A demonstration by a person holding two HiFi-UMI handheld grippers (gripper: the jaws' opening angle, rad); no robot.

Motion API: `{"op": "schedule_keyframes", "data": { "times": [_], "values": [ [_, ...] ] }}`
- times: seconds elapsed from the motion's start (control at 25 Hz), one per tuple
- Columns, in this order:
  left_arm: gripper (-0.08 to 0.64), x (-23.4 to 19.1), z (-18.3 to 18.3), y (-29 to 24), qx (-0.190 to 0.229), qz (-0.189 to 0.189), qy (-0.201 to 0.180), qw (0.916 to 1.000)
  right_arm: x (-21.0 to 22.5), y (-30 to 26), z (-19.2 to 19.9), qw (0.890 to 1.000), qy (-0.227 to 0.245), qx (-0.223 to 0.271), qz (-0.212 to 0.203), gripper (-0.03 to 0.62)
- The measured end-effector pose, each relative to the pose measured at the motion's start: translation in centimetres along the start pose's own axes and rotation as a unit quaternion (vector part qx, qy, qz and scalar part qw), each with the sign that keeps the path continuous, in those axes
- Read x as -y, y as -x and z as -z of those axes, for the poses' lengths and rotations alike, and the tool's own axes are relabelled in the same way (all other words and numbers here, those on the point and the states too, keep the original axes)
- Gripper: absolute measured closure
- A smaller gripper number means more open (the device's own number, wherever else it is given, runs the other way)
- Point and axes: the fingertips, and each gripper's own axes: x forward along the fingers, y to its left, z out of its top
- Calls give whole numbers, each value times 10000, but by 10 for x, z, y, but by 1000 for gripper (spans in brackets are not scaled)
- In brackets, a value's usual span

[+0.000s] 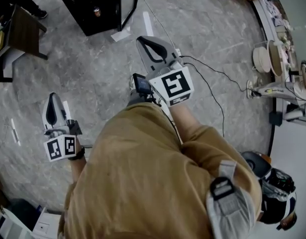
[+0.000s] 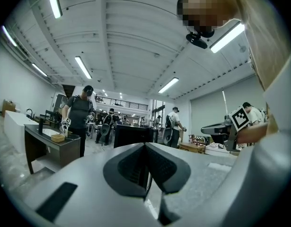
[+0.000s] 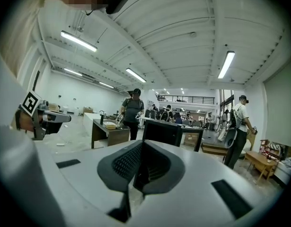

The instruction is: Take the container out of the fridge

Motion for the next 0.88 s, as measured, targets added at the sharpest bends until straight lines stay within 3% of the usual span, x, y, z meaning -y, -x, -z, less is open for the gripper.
{"op": "schedule_keyframes", "data": {
  "times": [0.64, 0.88],
  "values": [
    [558, 37, -8, -235, -51, -277, -42, 9996, 187, -153, 5, 9983, 51, 164, -561, 589],
    [558, 58, -9, -290, -112, -369, -103, 9992, 236, -181, 17, 9971, -77, 220, -719, 589]
  ]
}}
